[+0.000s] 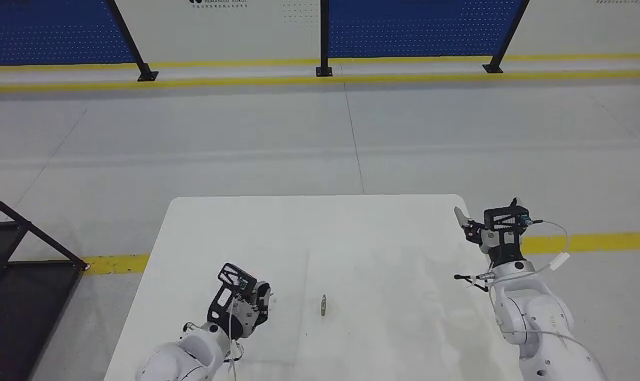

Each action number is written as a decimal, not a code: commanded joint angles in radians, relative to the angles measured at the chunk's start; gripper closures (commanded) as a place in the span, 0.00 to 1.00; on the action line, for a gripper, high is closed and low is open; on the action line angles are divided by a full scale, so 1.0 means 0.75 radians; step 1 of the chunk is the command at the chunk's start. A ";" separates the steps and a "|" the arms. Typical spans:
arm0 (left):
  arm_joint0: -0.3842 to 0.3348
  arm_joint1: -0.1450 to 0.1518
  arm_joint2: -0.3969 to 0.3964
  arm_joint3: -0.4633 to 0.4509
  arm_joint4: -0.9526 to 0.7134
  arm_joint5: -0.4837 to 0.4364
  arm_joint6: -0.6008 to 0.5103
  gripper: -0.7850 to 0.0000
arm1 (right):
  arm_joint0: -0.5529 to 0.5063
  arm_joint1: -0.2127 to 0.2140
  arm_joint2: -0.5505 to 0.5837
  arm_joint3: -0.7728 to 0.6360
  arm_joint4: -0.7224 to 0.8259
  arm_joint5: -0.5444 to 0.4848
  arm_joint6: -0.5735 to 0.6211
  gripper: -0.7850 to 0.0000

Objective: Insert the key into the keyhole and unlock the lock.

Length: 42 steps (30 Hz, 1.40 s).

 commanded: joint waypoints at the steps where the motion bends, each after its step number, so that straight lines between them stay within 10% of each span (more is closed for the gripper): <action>1: 0.012 0.010 -0.073 0.044 -0.114 -0.243 0.150 1.00 | 0.000 0.000 0.000 0.000 0.000 0.000 0.000 0.00; 6: -0.040 0.032 -0.195 0.246 -0.247 -0.701 0.439 1.00 | 0.000 0.000 0.000 0.000 0.000 0.000 0.000 0.00; 11: -0.180 0.038 -0.181 0.444 -0.313 -0.893 0.548 1.00 | 0.000 0.000 0.000 0.000 0.000 0.000 0.000 0.00; 25: -0.238 0.038 -0.140 0.512 -0.336 -0.899 0.561 1.00 | -0.320 -0.036 -0.543 -0.138 -0.409 -0.009 0.024 0.00; 42: -0.238 0.038 -0.140 0.512 -0.336 -0.899 0.561 1.00 | -0.041 -0.159 -1.005 0.281 -0.142 0.102 0.107 0.00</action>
